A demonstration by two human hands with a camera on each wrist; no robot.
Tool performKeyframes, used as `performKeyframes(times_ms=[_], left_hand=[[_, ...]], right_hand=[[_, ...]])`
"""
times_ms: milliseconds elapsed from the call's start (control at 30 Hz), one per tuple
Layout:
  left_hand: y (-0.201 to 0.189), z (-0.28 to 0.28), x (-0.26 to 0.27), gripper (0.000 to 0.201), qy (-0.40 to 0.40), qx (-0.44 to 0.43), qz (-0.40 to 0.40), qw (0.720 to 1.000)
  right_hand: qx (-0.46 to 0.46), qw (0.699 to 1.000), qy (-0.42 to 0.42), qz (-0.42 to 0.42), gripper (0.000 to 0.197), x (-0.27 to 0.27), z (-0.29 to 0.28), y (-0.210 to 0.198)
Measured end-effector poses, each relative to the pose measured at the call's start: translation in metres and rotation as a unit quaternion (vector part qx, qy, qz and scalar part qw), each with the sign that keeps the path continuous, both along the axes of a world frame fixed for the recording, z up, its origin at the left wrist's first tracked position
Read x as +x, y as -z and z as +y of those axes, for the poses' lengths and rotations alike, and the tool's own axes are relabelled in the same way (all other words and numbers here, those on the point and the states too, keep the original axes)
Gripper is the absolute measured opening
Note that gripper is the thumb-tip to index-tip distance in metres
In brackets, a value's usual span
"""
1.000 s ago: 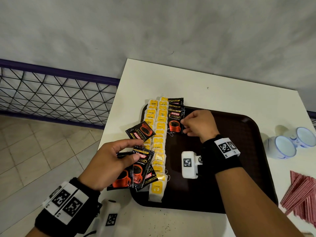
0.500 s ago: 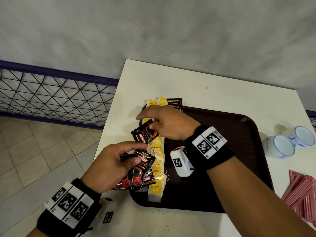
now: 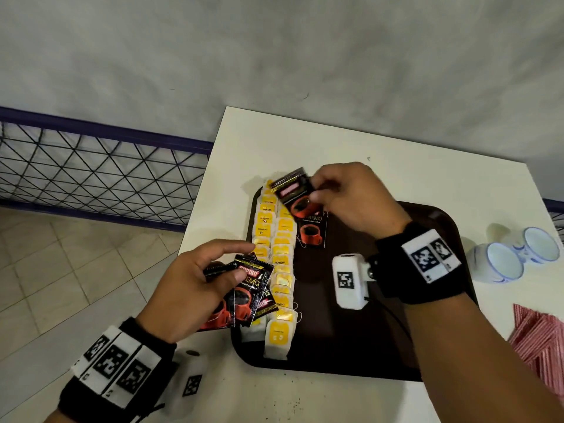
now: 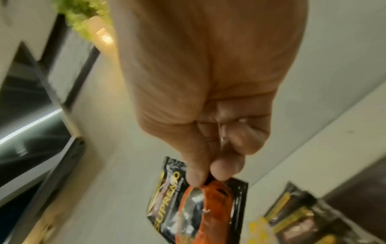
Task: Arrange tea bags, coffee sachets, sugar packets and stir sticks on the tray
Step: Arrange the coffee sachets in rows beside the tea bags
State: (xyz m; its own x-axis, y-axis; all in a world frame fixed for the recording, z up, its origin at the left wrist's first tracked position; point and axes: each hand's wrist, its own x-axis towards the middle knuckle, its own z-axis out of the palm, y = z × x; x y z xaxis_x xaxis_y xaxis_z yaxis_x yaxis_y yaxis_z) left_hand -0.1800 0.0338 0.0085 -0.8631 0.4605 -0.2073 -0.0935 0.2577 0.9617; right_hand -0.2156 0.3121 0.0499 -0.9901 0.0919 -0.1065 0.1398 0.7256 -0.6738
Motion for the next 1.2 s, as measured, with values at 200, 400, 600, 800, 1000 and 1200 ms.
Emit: performKeyframes(times_ms=[200,400,600,800,1000,1200], left_hand=[[0.002,0.001,0.006,0.034,-0.008,-0.01,-0.022,1.0],[0.006,0.001,0.009,0.034,-0.016,-0.017,-0.041,0.999],[0.008,0.001,0.01,0.034,-0.017,-0.014,-0.055,0.998],[0.011,0.003,0.013,0.033,-0.017,-0.009,-0.055,0.998],[0.013,0.001,0.012,0.034,-0.017,-0.016,-0.052,0.998],[0.014,0.0,0.011,0.034,-0.016,-0.008,-0.053,0.998]], right_hand=[[-0.13,0.974,0.16,-0.09,0.015,0.034,0.03,0.033],[-0.159,0.954,0.225,-0.116,0.016,0.055,0.033,0.058],[-0.191,0.935,0.248,-0.167,0.01,0.066,0.023,0.064],[-0.218,0.924,0.266,-0.167,0.008,0.061,0.011,0.068],[-0.195,0.932,0.267,-0.147,0.009,0.05,0.002,0.073],[-0.169,0.939,0.269,-0.135,0.01,0.047,-0.005,0.076]])
